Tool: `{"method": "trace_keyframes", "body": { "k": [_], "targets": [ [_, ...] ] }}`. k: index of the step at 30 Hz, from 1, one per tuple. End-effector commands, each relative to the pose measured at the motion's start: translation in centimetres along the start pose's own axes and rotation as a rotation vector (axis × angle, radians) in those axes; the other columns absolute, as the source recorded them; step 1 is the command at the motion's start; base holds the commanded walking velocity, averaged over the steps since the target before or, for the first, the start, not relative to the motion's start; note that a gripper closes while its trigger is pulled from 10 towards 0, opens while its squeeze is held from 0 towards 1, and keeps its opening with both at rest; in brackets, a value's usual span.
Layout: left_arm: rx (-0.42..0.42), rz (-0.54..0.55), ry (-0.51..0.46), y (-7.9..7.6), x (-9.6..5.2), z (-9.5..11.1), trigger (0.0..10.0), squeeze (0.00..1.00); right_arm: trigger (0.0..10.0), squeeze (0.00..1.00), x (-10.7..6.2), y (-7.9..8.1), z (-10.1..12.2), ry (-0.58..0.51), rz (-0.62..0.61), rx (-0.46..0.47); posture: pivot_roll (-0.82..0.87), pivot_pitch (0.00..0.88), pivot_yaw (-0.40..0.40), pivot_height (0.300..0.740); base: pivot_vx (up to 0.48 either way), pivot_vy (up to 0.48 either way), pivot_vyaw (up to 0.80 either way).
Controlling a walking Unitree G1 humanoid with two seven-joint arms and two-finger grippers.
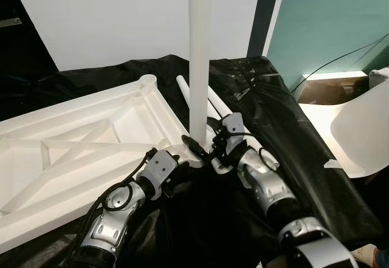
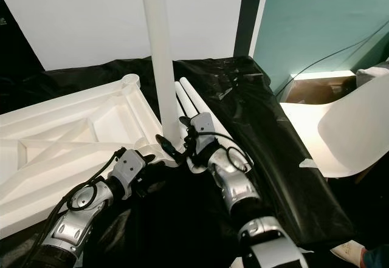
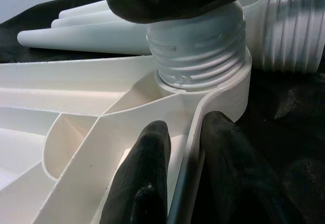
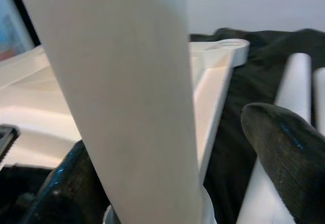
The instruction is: Building children table
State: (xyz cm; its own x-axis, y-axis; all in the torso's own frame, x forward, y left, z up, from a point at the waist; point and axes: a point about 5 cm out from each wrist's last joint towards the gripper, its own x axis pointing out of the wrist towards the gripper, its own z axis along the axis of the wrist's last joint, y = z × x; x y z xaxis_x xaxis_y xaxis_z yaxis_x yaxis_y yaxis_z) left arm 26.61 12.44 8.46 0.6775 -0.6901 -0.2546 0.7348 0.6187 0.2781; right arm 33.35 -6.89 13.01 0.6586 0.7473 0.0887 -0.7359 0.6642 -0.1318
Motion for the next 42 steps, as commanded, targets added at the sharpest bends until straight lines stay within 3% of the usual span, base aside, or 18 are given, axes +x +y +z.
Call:
{"method": "trace_keyframes", "body": {
  "k": [1, 4, 6, 7, 8, 9, 18, 25, 26, 28, 29, 30, 32, 34, 37, 42],
  "targets": [
    [-0.067, -0.087, 0.102, -2.1, 0.0, -2.5, 10.0, 0.00, 10.0, 0.00, -0.2, -0.4, -0.2, 0.030, 0.063, 0.021, 0.16, 0.000, -0.023, 0.740, 0.000, 0.000, 0.00],
    [-0.066, -0.087, 0.101, -2.1, 0.0, -2.5, 10.0, 0.00, 10.0, 0.00, -0.3, -0.5, -0.1, 0.044, 0.122, 0.017, 0.16, 0.000, -0.022, 0.740, 0.000, 0.000, 0.00],
    [-0.064, -0.086, 0.099, -2.0, 0.1, -2.4, 10.0, 0.00, 10.0, 0.00, -0.5, -0.9, 0.3, 0.079, 0.263, 0.000, 0.16, 0.000, -0.022, 0.740, 0.000, 0.000, 0.00],
    [-0.063, -0.086, 0.099, -2.0, 0.0, -2.4, 10.0, 0.00, 3.9, 0.00, -0.6, -1.1, 0.4, 0.099, 0.327, 0.004, 0.16, 0.000, -0.023, 0.740, 0.000, 0.000, 0.00],
    [-0.063, -0.086, 0.099, -2.0, 0.0, -2.4, 10.0, 0.00, 3.9, 0.00, -0.6, -1.1, 0.4, 0.099, 0.327, 0.004, 0.16, 0.000, -0.023, 0.740, 0.000, 0.000, 0.00],
    [-0.062, -0.085, 0.100, -2.0, 0.0, -2.4, 10.0, 0.00, 0.0, 0.00, -0.7, -1.2, 0.5, 0.111, 0.381, -0.001, 0.16, 0.000, -0.022, 0.740, 0.000, 0.000, 0.00],
    [-0.058, -0.078, 0.102, -1.8, -0.1, -2.4, 10.0, 0.00, 0.0, 0.00, -0.5, -2.1, 1.1, 0.119, 0.407, -0.017, 0.17, 0.000, -0.024, 0.740, 0.000, 0.000, 0.00],
    [-0.058, -0.079, 0.102, -2.0, -0.2, -2.4, 10.0, 0.00, 0.0, 0.00, -0.9, -0.5, 0.0, 0.120, 0.409, 0.047, 0.17, 0.000, -0.034, 0.740, 0.000, 0.000, 0.00],
    [-0.060, -0.078, 0.101, -2.0, -0.1, -2.4, 10.0, 0.00, 0.0, 0.00, -1.0, 0.4, -0.3, 0.093, 0.386, 0.057, 0.17, 0.000, -0.034, 0.740, 0.000, 0.000, 0.00],
    [-0.064, -0.075, 0.100, -2.1, -0.1, -2.4, 10.0, 0.00, 0.0, 0.00, -1.3, 2.1, -1.0, -0.009, 0.139, 0.086, 0.17, 0.000, -0.036, 0.740, 0.000, 0.000, 0.00],
    [-0.064, -0.075, 0.100, -2.1, -0.1, -2.4, 10.0, 0.00, 0.0, 0.00, -1.3, 2.1, -1.0, -0.009, 0.139, 0.086, 0.17, 0.000, -0.036, 0.740, 0.000, 0.000, 0.00],
    [-0.066, -0.074, 0.098, -2.2, -0.1, -2.4, 10.0, 0.00, 0.0, 0.00, -1.6, 2.3, -1.1, -0.047, 0.037, 0.086, 0.17, 0.000, -0.030, 0.740, 0.000, 0.000, 0.00],
    [-0.069, -0.075, 0.097, -2.2, -0.1, -2.4, 10.0, 0.00, 0.0, 0.00, -1.7, 2.1, -1.1, -0.068, -0.035, 0.091, 0.17, 0.000, -0.030, 0.740, 0.000, 0.000, 0.00],
    [-0.070, -0.091, 0.104, -2.6, -0.2, -2.6, 10.0, 0.00, 0.0, 0.00, -1.6, 0.1, -0.5, -0.103, -0.192, 0.082, 0.16, 0.000, -0.019, 0.740, 0.000, 0.000, 0.00],
    [-0.069, -0.103, 0.108, -2.8, -0.2, -2.7, 10.0, 0.00, 0.0, 0.00, -1.7, -1.0, 0.1, -0.126, -0.292, 0.065, 0.15, 0.000, -0.014, 0.740, 0.000, 0.000, 0.00],
    [-0.071, -0.102, 0.103, -2.7, 0.0, -2.6, 10.0, 0.00, 0.0, 0.00, -2.3, -0.7, -0.1, -0.114, -0.365, 0.053, 0.16, 0.000, -0.019, 0.740, 0.000, 0.000, 0.00]
  ]
}}
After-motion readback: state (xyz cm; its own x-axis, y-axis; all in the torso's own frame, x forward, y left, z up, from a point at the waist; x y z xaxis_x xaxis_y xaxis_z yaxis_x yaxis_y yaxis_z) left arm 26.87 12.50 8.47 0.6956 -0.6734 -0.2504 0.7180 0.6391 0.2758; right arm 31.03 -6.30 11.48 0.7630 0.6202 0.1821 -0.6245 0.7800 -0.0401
